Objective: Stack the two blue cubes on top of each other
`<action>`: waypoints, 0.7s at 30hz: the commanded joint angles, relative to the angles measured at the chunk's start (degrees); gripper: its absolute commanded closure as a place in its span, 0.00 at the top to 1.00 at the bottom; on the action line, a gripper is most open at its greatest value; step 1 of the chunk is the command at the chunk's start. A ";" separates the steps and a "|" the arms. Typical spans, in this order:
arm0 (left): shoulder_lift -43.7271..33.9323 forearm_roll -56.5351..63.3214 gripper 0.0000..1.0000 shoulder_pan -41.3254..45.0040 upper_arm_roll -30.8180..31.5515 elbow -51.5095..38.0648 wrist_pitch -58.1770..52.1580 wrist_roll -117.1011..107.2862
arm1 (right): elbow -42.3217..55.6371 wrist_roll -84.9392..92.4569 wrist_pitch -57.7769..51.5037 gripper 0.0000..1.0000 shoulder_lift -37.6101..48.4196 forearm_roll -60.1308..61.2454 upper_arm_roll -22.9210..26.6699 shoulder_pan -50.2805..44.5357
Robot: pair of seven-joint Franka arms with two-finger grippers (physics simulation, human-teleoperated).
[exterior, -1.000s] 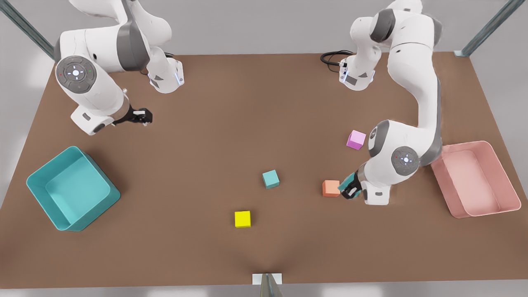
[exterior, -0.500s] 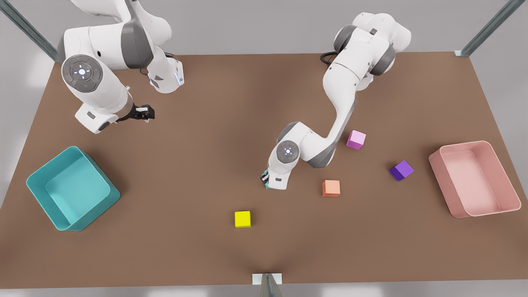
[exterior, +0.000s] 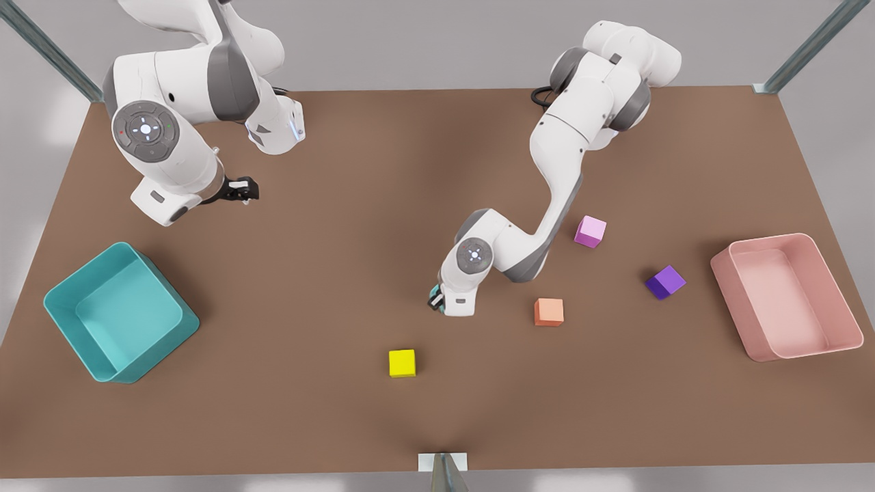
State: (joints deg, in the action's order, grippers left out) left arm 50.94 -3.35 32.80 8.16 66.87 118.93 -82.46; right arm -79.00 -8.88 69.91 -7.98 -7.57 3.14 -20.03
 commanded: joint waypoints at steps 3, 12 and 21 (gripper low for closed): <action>-0.05 1.24 0.69 -0.28 -0.08 0.01 -1.59 -7.19 | -0.10 0.70 -0.21 1.00 -0.02 -0.07 0.02 -0.01; 0.39 2.21 1.00 -0.63 -0.08 0.01 -1.33 -6.84 | -0.27 0.97 -0.21 1.00 -0.37 -0.07 0.02 0.08; -3.92 1.60 1.00 -0.72 0.71 -0.25 -6.69 -7.19 | 0.43 3.95 -0.30 1.00 -0.37 -1.22 0.29 0.61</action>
State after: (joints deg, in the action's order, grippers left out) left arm 47.62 -1.55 32.09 8.66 66.66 115.60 -87.33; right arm -78.68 -7.63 69.67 -8.41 -8.52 3.34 -19.60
